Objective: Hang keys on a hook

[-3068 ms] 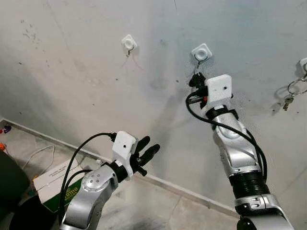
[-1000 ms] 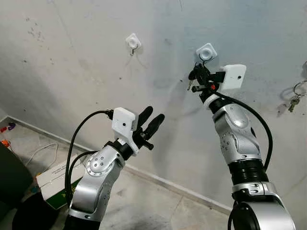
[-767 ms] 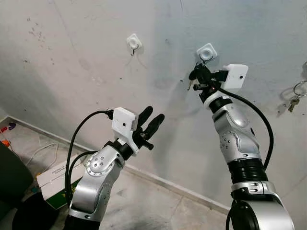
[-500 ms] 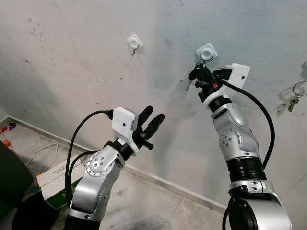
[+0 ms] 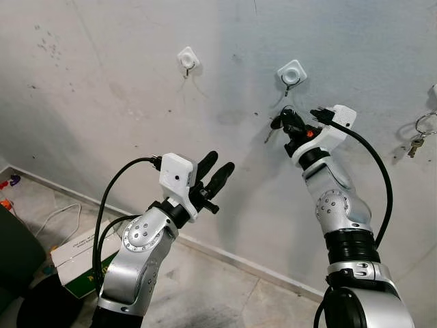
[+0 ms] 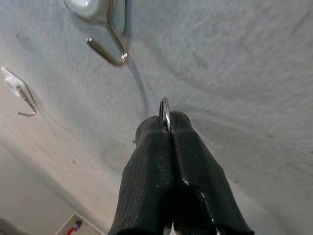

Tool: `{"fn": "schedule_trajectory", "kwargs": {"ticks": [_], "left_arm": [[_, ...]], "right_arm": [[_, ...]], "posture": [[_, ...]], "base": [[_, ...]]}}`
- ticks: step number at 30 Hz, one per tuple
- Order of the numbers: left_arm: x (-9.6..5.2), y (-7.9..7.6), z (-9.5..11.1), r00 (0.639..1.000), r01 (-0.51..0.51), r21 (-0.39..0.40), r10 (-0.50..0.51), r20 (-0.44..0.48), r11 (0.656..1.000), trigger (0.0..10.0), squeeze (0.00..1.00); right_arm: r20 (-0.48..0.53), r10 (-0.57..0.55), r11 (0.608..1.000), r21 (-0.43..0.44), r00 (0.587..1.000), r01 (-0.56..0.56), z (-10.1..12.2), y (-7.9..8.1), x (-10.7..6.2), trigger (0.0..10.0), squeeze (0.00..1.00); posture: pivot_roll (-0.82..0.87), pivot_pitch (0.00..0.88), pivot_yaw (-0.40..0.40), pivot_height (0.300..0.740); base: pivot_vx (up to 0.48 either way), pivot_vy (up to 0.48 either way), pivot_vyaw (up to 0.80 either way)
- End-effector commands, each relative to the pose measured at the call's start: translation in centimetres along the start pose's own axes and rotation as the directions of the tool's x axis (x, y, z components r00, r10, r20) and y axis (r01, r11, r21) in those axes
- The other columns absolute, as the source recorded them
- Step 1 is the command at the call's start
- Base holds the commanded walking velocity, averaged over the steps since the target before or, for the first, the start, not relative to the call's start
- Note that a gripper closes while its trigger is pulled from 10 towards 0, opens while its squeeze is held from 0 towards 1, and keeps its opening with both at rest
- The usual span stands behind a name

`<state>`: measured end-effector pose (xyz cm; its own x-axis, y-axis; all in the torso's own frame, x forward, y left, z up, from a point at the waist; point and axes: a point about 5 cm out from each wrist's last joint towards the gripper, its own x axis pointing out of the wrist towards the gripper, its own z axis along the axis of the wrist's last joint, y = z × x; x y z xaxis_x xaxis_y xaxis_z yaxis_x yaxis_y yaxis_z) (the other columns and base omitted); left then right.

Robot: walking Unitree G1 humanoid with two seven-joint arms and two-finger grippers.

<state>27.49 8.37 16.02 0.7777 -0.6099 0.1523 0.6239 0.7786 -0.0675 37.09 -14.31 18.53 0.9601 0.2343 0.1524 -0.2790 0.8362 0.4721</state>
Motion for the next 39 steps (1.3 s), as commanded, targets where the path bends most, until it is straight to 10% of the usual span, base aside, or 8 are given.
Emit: {"fn": "schedule_trajectory", "kwargs": {"ticks": [1, 39], "left_arm": [[-0.1, 0.2, 0.2, 1.0, -0.009, 0.022, 0.009, 0.004, 1.0, 10.0, 0.0], [0.0, 0.1, 0.1, 1.0, -0.004, 0.029, 0.004, 0.002, 1.0, 10.0, 0.0]], "right_arm": [[-0.003, 0.002, 1.0, 0.009, 1.0, -0.002, 0.0, 0.3, 0.0, 10.0, 0.0], [0.083, 0.227, 0.973, -0.055, 0.97, -0.223, 2.8, 2.4, -0.8, 10.0, 0.0]], "posture": [[-0.02, 0.0, 0.108, 0.74], [-0.01, 0.0, 0.107, 0.74]], "base": [[0.0, 0.0, 0.0], [0.0, 0.0, 0.0]]}}
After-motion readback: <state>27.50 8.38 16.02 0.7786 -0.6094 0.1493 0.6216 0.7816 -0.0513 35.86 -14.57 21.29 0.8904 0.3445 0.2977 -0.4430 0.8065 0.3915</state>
